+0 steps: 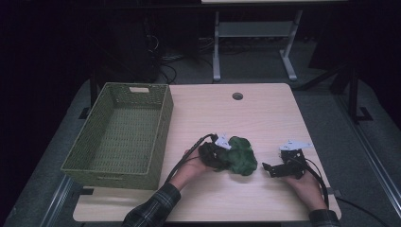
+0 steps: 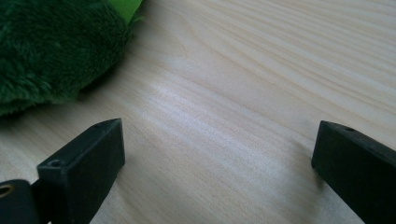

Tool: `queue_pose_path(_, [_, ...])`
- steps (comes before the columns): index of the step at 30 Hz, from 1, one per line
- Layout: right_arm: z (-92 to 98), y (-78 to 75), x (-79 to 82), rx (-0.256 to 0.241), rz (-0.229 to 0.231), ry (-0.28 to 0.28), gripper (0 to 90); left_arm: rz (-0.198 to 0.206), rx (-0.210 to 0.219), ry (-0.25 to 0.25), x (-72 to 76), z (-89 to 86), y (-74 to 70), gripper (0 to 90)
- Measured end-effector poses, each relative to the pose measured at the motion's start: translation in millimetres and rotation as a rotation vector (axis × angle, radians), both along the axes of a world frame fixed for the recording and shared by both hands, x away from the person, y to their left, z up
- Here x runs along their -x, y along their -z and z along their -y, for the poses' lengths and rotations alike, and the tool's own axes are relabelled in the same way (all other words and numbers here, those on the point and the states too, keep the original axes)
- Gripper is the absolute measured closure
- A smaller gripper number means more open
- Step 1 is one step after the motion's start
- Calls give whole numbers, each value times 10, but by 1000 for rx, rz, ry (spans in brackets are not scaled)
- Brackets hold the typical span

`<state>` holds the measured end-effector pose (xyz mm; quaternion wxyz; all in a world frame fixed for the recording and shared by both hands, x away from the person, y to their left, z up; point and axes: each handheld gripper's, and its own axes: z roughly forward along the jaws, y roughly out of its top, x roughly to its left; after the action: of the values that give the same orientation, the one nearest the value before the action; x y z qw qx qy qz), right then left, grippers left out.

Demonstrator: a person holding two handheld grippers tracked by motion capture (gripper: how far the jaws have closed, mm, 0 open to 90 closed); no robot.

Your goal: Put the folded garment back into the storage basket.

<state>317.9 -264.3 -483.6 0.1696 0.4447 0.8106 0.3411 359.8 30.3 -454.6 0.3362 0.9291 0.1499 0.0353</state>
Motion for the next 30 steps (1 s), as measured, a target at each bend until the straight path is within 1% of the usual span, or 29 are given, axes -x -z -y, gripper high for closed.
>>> queue_pose_path(1, [0, -1, 0, 0, -1, 0, 23, -2, 3, -1, -1, -7, -11, 681])
queue_pose_path(2, [0, 1, 0, 0, 1, 0, 23, -7, 21, -15, 6, -6, -16, 684])
queue_pose_path(4, [0, 0, 0, 0, 0, 0, 23, -16, 22, -17, -1, -21, -40, 688])
queue_pose_path(6, [0, 0, 0, 1, 0, 0, 23, -20, 29, -25, -7, -34, -64, 690])
queue_pose_path(7, [0, 0, 0, 1, 0, 0, 23, -19, 28, -21, -12, -44, -81, 691])
queue_pose_path(8, [0, 0, 0, 1, 0, 0, 23, -23, 40, -34, -6, -43, -94, 691])
queue_pose_path(9, [0, -1, 1, 1, -1, 1, 23, -17, 30, -27, -12, -57, -120, 692])
queue_pose_path(11, [-2, -1, 3, -1, -4, 2, 23, -23, 53, -41, 3, -64, -166, 691])
queue_pose_path(12, [-2, -1, 3, -1, -4, 2, 23, -20, 44, -35, 4, -79, -200, 691])
queue_pose_path(13, [-2, -1, 3, -1, -4, 2, 23, -21, 60, -49, 19, -80, -221, 691])
queue_pose_path(14, [-3, -1, 3, -2, -4, 3, 23, -18, 50, -38, 17, -97, -258, 691])
queue_pose_path(15, [-2, -1, 3, -2, -4, 3, 23, -21, 60, -47, 27, -105, -284, 690])
queue_pose_path(19, [-3, -1, 3, -3, -4, 3, 23, -16, 65, -55, 18, -170, -423, 689])
queue_pose_path(21, [-2, -1, 3, -2, -4, 3, 23, -18, 75, -70, 16, -200, -493, 688])
queue_pose_path(23, [-3, -1, 3, -2, -5, 3, 23, -12, 72, -75, 7, -244, -569, 686])
queue_pose_path(25, [-2, -1, 3, -2, -4, 2, 23, -20, 78, -83, 0, -283, -639, 686])
queue_pose_path(27, [-2, -1, 2, -1, -4, 2, 23, -10, 73, -88, -5, -321, -705, 685])
queue_pose_path(30, [-2, -1, 3, -2, -4, 2, 23, -8, 71, -101, -8, -384, -801, 685])
